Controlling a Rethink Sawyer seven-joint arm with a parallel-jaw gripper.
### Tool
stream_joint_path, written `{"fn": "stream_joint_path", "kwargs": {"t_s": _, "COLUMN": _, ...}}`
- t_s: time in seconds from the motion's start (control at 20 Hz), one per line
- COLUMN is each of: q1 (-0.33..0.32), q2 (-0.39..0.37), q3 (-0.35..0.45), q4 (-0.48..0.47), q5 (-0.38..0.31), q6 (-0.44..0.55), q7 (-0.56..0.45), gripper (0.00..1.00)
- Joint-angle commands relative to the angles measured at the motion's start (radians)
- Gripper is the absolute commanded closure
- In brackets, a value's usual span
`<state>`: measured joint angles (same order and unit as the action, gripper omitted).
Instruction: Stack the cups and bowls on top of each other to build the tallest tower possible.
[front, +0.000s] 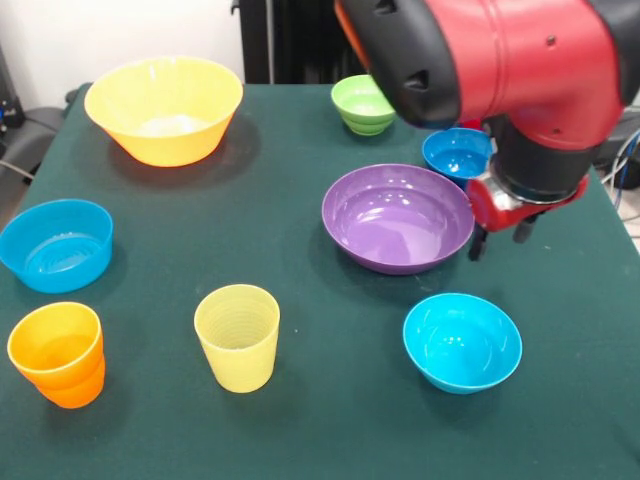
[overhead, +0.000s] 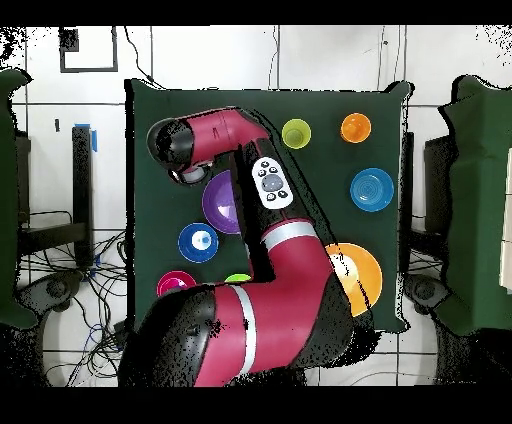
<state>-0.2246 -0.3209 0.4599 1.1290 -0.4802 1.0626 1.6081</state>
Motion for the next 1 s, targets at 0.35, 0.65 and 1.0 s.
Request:
{"fn": "stream_joint_path", "kwargs": {"t_s": 0.35, "q1": -0.016, "q2": -0.009, "q3": 0.012, "q4": 0.122, "q5": -0.107, "q6": -0.102, "q7": -0.152, "gripper": 0.0}}
{"fn": "stream_joint_path", "kwargs": {"t_s": 0.65, "q1": -0.013, "q2": -0.146, "q3": 0.001, "q4": 0.299, "q5": -0.074, "q6": -0.132, "q7": -0.057, "gripper": 0.0}}
{"fn": "stream_joint_path", "kwargs": {"t_s": 1.0, "q1": -0.013, "q2": -0.205, "q3": 0.024, "q4": 0.374, "q5": -0.043, "q6": -0.156, "q7": -0.032, "gripper": 0.0}}
